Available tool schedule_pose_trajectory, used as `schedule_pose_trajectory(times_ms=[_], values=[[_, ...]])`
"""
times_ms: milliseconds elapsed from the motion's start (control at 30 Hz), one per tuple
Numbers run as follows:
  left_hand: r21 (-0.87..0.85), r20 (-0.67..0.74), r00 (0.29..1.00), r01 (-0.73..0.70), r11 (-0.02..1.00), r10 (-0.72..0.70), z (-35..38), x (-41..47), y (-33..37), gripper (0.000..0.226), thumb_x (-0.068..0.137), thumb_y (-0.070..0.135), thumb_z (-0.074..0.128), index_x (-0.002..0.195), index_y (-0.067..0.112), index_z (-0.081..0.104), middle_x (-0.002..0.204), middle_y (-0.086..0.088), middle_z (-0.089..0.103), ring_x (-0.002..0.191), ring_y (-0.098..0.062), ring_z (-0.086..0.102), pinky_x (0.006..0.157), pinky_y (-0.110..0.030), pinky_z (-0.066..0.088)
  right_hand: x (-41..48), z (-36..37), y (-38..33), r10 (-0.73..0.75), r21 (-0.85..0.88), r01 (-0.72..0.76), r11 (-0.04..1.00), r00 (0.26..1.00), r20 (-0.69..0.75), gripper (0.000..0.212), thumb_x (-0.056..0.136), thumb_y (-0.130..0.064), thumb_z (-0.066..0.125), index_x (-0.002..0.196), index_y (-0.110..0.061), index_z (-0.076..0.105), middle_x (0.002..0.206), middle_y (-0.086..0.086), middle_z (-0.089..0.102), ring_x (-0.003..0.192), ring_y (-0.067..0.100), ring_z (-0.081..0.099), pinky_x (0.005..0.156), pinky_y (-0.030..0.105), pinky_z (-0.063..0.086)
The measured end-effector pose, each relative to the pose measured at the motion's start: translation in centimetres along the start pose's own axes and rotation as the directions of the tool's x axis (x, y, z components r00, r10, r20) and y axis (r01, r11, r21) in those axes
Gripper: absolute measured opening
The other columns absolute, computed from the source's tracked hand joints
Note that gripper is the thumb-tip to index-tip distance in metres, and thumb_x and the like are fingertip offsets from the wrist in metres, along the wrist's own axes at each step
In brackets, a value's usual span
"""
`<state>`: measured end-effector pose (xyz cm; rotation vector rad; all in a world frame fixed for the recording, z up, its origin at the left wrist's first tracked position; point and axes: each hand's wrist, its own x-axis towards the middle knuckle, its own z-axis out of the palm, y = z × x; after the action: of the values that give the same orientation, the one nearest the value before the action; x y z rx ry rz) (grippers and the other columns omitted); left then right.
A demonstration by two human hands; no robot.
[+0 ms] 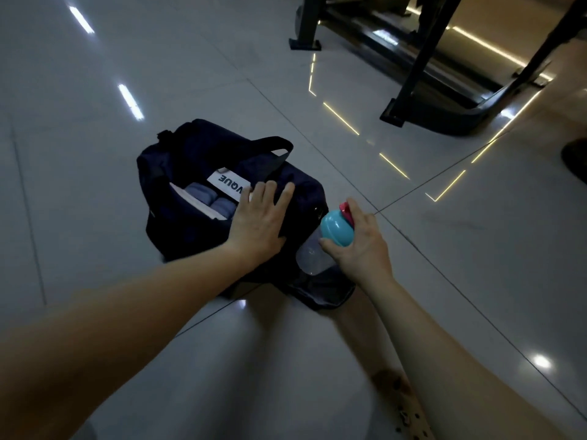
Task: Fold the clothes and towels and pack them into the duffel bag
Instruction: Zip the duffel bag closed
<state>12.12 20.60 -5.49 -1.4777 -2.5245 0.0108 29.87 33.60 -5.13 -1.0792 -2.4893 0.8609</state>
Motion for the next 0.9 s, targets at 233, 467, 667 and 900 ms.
schedule_pose_trajectory(times_ms=[233, 467, 667, 900], values=[[-0.204, 0.038, 0.957, 0.289, 0.935, -0.288, 1.4, -6.4, -0.7, 0.045, 0.074, 0.038, 0.077, 0.102, 0.015, 0.051, 0.095, -0.009, 0.059, 0.085, -0.032, 0.060, 0.072, -0.042, 0.046, -1.0, 3.3, -0.8, -0.066, 0.093, 0.067, 0.993, 0.998, -0.015, 0.099, 0.074, -0.044, 0.083, 0.151, -0.029, 0.023, 0.136, -0.005, 0.040, 0.121, 0.020, 0.050, 0.103, 0.041, 0.048], [-0.270, 0.088, 0.936, 0.351, 0.897, -0.340, 2.0, -6.2, -1.1, 0.028, 0.088, 0.042, 0.068, 0.100, 0.017, 0.066, 0.100, -0.006, 0.061, 0.094, -0.030, 0.060, 0.072, -0.042, 0.050, -2.4, 6.8, -0.9, -0.091, 0.048, 0.088, 0.995, 0.994, 0.063, 0.097, 0.076, -0.042, 0.085, 0.150, -0.018, 0.027, 0.148, 0.004, 0.032, 0.134, 0.024, 0.039, 0.115, 0.037, 0.036], [-0.552, 0.443, 0.833, 0.546, 0.630, -0.332, -1.0, -3.5, -3.4, 0.015, 0.090, 0.033, 0.070, 0.076, 0.029, 0.068, 0.077, 0.001, 0.064, 0.084, -0.027, 0.067, 0.072, -0.036, 0.052, -1.9, 7.4, -2.4, -0.081, -0.093, 0.099, 0.991, 0.981, 0.177, 0.093, 0.083, -0.043, 0.076, 0.156, -0.027, 0.020, 0.151, 0.010, 0.021, 0.128, 0.037, 0.042, 0.099, 0.048, 0.048], [-0.631, 0.437, 0.783, 0.618, 0.469, -0.442, -2.2, -3.6, -5.0, 0.021, 0.085, 0.038, 0.076, 0.090, 0.019, 0.069, 0.090, -0.005, 0.071, 0.085, -0.026, 0.069, 0.082, -0.047, 0.059, -1.1, 8.3, -4.5, -0.067, -0.215, 0.115, 0.970, 0.974, 0.217, 0.095, 0.084, -0.042, 0.076, 0.156, -0.028, 0.016, 0.150, 0.012, 0.020, 0.126, 0.038, 0.041, 0.093, 0.047, 0.050]])
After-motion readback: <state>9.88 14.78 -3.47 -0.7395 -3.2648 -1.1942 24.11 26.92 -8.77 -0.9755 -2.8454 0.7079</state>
